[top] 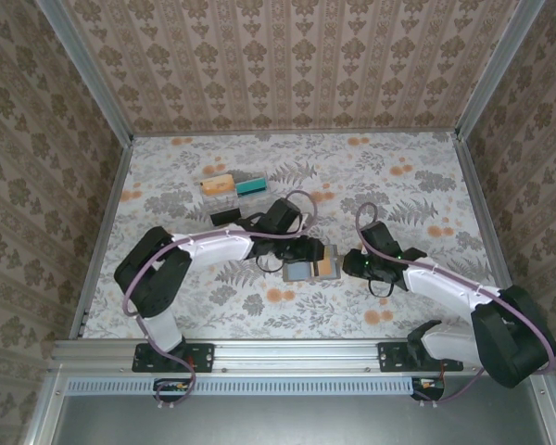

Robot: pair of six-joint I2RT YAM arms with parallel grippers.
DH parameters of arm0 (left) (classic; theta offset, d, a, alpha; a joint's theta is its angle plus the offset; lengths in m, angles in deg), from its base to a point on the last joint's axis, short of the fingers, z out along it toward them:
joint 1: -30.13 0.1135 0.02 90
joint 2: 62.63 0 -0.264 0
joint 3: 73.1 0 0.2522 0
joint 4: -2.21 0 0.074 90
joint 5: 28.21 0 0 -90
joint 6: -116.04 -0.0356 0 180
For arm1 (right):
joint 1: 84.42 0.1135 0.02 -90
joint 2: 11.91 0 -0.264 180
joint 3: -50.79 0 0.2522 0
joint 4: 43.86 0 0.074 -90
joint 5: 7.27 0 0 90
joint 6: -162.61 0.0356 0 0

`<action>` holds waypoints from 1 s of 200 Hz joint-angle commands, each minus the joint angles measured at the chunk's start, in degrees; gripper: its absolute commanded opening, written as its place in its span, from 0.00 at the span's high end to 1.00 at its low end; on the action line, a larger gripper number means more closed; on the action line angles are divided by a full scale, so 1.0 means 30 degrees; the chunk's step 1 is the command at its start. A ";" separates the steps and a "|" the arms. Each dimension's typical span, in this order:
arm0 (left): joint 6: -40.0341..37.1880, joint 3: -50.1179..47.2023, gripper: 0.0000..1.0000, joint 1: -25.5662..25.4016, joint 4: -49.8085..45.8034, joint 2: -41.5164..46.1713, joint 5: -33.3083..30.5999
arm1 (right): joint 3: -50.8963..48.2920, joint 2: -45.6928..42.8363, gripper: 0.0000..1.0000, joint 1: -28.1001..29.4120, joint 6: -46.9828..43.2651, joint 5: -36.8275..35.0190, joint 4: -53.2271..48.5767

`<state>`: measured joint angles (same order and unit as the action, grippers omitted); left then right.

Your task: Take the credit cards out of the card holder

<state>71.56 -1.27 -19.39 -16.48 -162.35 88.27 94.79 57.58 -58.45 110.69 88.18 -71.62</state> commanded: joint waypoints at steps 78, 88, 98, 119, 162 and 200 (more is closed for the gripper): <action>0.2793 -0.1844 0.70 0.0889 0.2362 0.0244 -0.0351 | 0.3102 0.3261 0.91 0.1115 -0.1357 0.1655 0.0236; 0.2873 -0.1813 0.70 0.0921 0.2576 0.0061 -0.0186 | 0.3162 0.3996 0.91 0.1253 -0.1329 0.1670 0.0350; 0.2928 -0.1766 0.70 0.0960 0.2682 -0.0124 -0.0053 | 0.3237 0.4223 0.92 0.1329 -0.1292 0.1697 0.0395; 0.3020 -0.1718 0.72 0.0978 0.2919 -0.0376 0.0187 | 0.3280 0.4573 0.92 0.1445 -0.1270 0.1642 0.0496; 0.3092 -0.1559 0.71 0.1065 0.2882 -0.0968 0.0510 | 0.3222 0.5346 0.93 0.1518 -0.1154 0.1694 0.0609; 0.3240 -0.1456 0.72 0.1110 0.2874 -0.1427 0.0708 | 0.3163 0.5605 0.93 0.1654 -0.0933 0.1829 0.0841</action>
<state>80.48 -6.13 -16.64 -8.46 -165.39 89.02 103.42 73.56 -54.03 107.30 92.60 -69.61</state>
